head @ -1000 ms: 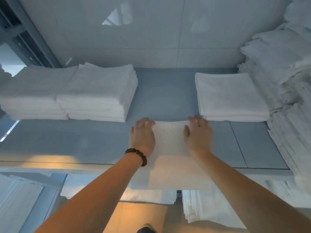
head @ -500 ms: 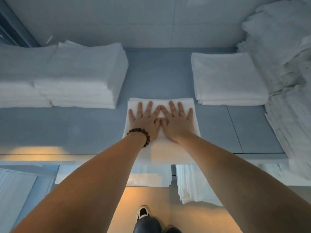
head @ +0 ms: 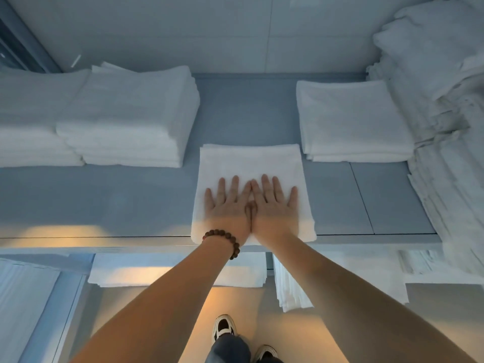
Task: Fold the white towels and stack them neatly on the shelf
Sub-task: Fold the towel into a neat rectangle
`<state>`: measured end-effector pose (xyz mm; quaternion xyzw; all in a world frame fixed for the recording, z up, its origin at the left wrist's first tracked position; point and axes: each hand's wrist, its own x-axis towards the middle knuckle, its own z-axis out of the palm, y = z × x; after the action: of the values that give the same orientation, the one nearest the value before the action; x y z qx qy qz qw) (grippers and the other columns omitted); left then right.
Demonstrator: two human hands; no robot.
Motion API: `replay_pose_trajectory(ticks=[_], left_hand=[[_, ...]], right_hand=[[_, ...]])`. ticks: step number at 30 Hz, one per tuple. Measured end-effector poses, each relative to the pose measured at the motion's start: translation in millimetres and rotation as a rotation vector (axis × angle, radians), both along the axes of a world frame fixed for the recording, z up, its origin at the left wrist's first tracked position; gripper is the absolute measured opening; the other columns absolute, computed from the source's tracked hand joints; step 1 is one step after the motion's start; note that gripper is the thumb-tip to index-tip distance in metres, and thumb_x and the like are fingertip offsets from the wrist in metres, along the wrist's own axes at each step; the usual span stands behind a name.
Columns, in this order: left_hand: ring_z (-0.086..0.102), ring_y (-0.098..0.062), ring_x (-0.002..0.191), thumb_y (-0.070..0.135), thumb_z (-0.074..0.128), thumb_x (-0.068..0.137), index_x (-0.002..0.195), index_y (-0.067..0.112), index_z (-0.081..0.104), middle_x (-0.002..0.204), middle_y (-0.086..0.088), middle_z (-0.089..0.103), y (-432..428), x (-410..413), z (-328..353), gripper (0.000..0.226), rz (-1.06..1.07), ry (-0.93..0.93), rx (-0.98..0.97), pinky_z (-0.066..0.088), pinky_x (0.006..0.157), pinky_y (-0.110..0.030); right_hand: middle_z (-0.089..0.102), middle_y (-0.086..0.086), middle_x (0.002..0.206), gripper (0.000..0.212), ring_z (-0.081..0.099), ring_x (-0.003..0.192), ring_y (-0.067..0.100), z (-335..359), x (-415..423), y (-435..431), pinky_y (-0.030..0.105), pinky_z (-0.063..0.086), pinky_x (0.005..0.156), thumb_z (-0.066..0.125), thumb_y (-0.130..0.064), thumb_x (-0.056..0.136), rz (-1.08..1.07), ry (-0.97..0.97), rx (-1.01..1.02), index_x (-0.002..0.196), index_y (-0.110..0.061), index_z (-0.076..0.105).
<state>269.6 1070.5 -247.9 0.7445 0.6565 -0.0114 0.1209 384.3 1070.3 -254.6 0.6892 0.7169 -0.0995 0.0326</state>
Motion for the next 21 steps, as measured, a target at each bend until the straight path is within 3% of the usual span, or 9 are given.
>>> replay_pose_trajectory(ticks=[5,11,14,19,21], left_hand=[[-0.014,-0.015,0.145,0.050,-0.002,0.090,0.147,0.042,-0.004,0.159,0.009,-0.008,4,-12,-13,0.058,-0.018,0.002,0.096,-0.012,0.116,-0.042],[-0.014,-0.014,0.145,0.056,0.000,0.090,0.148,0.041,0.001,0.158,0.011,-0.006,5,-46,-23,0.060,0.050,-0.051,0.119,-0.010,0.116,-0.038],[-0.015,-0.013,0.144,0.051,0.011,0.095,0.149,0.040,0.007,0.158,0.012,-0.006,6,-48,-22,0.054,0.056,-0.151,0.108,-0.011,0.115,-0.035],[-0.001,-0.020,0.146,0.037,0.038,0.098,0.144,0.034,0.035,0.158,0.009,0.009,4,-54,-17,0.045,0.197,-0.444,0.039,-0.001,0.114,-0.027],[0.008,-0.022,0.145,0.036,0.040,0.098,0.142,0.032,0.039,0.158,0.006,0.011,8,-55,-11,0.044,0.199,-0.414,0.004,0.003,0.116,-0.028]], right_hand=[[-0.016,-0.008,0.158,0.055,-0.018,0.145,0.013,-4,13,7,0.049,-0.011,0.116,0.004,-0.048,0.095,0.078,0.008,0.034,0.148,-0.035,-0.009],[-0.014,-0.013,0.157,0.054,-0.015,0.145,0.008,-7,43,3,0.041,-0.013,0.116,0.007,-0.046,0.096,0.022,0.061,0.051,0.148,-0.037,-0.007],[-0.014,-0.015,0.157,0.052,-0.015,0.144,0.005,-4,49,5,0.038,-0.010,0.117,0.009,-0.044,0.098,0.037,0.118,0.024,0.148,-0.038,-0.005],[-0.012,-0.010,0.158,0.052,-0.015,0.144,0.006,3,55,5,0.038,-0.008,0.117,0.015,-0.042,0.100,0.071,0.162,-0.045,0.149,-0.035,0.000],[-0.011,-0.007,0.159,0.052,-0.012,0.145,0.009,9,56,7,0.039,-0.004,0.118,0.021,-0.040,0.101,0.058,0.200,-0.052,0.150,-0.033,0.006]])
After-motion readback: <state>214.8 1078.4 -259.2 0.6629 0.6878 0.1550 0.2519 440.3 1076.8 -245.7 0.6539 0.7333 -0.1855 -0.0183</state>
